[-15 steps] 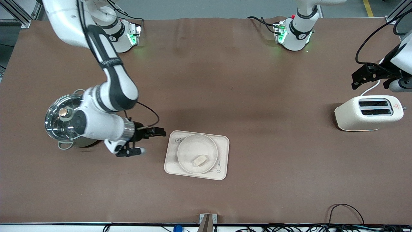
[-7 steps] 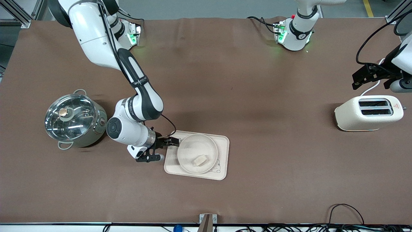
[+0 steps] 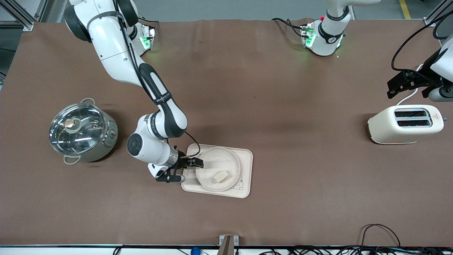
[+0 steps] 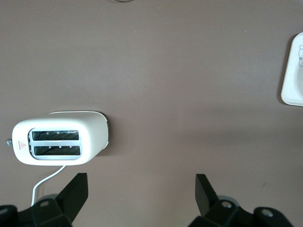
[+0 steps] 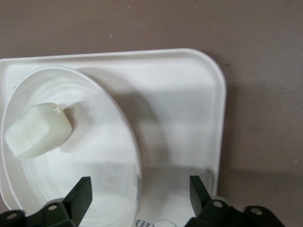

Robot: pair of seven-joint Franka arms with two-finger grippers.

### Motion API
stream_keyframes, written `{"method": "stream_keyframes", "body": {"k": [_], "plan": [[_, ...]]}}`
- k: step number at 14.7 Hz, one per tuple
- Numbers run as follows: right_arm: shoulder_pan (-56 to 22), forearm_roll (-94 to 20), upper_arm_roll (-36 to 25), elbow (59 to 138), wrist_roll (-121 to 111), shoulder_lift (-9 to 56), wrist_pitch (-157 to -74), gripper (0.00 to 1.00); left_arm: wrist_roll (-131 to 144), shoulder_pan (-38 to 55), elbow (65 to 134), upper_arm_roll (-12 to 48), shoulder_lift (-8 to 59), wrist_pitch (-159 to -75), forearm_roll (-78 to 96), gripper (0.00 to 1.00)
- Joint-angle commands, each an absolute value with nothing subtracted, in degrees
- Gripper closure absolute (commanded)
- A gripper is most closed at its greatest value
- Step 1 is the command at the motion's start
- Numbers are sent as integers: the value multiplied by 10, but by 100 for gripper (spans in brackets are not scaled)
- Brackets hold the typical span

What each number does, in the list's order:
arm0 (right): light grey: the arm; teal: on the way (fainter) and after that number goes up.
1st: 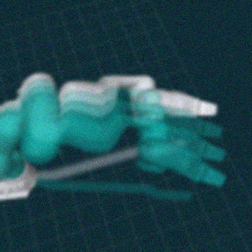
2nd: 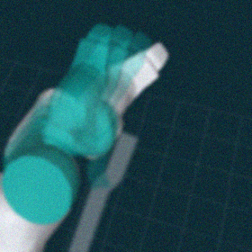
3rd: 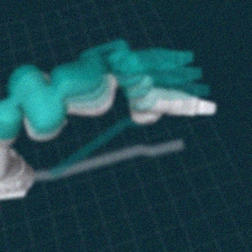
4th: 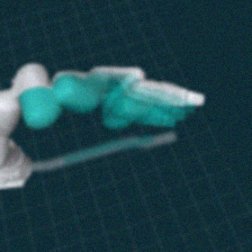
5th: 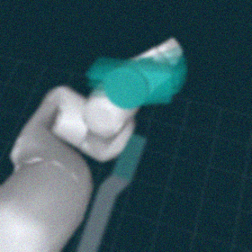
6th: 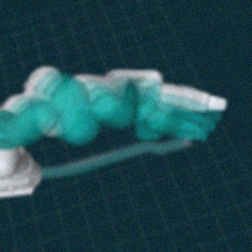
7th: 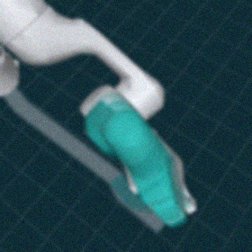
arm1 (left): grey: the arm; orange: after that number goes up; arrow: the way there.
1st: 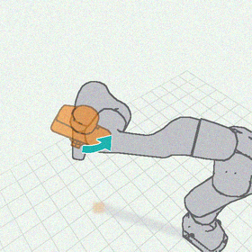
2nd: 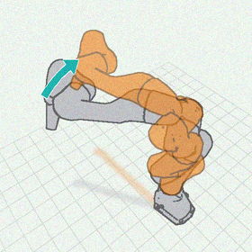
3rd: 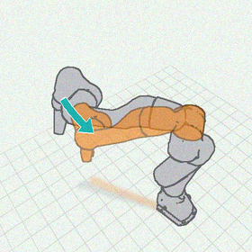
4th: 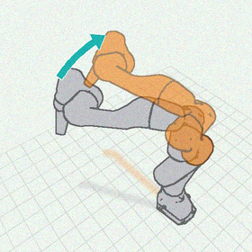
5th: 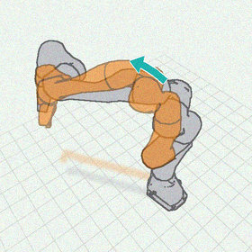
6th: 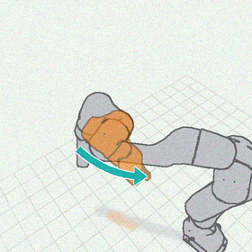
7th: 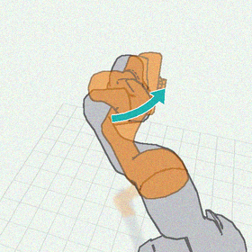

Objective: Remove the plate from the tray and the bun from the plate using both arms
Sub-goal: 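Lower the right gripper and grasp the plate rim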

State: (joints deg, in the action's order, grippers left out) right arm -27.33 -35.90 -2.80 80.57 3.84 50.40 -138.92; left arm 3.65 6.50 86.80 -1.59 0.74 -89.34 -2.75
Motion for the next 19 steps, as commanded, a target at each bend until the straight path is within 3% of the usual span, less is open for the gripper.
{"method": "stream_keyframes", "body": {"k": [1, 3, 8, 14, 19], "plan": [[-287, -371, -31, 789, 46, 520, -1400, 21, 34, 64, 854, -15, 12, -881, -33, 0], [-285, -370, -32, 789, 40, 522, -1400, 27, 34, 64, 854, -15, 12, -881, -33, 0], [-281, -369, -32, 788, 40, 523, -1400, 96, 34, 64, 854, -15, 12, -881, -32, 0], [-272, -374, -29, 789, -2, 512, -1397, 100, 34, 64, 854, -15, 12, -881, -32, 0], [-250, -398, 6, 873, -39, 425, -1362, 100, 34, 64, 854, -15, 12, -881, -32, 0]]}}
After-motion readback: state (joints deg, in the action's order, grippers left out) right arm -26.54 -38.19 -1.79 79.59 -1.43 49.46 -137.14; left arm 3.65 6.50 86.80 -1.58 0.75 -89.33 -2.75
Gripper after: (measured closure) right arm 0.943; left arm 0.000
